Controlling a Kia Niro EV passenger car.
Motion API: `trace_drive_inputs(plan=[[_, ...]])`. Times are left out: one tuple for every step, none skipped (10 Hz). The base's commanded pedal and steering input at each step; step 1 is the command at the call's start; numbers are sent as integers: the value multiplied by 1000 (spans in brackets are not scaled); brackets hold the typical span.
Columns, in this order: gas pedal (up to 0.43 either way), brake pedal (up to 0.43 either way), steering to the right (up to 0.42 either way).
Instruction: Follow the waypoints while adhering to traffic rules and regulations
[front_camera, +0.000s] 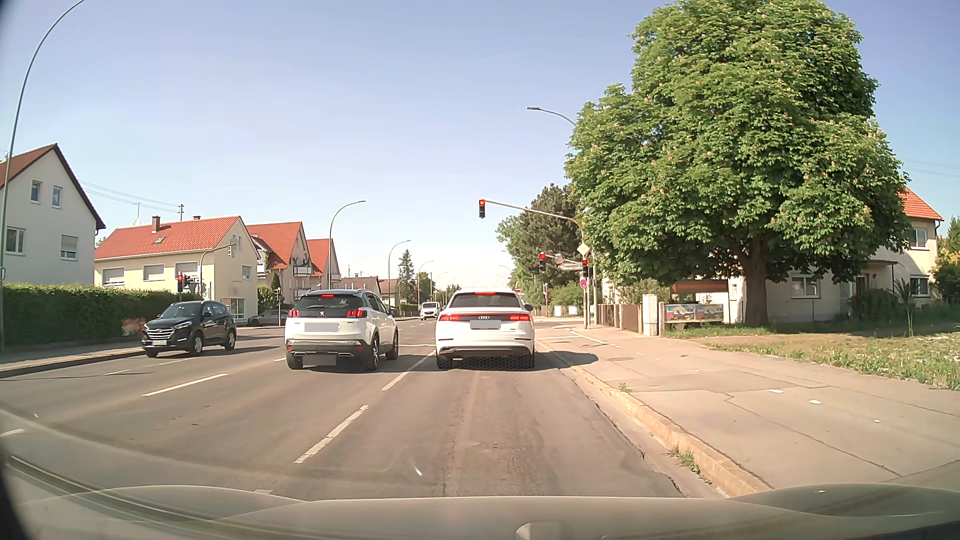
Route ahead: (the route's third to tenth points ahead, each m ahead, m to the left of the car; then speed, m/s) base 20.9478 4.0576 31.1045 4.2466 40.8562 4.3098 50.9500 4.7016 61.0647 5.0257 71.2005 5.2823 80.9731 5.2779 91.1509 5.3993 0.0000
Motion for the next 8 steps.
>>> trace_drive_inputs(plan=[[0,274,8],[0,274,7],[0,274,8],[0,274,7],[0,268,7],[0,262,7],[0,256,7],[0,244,7]])
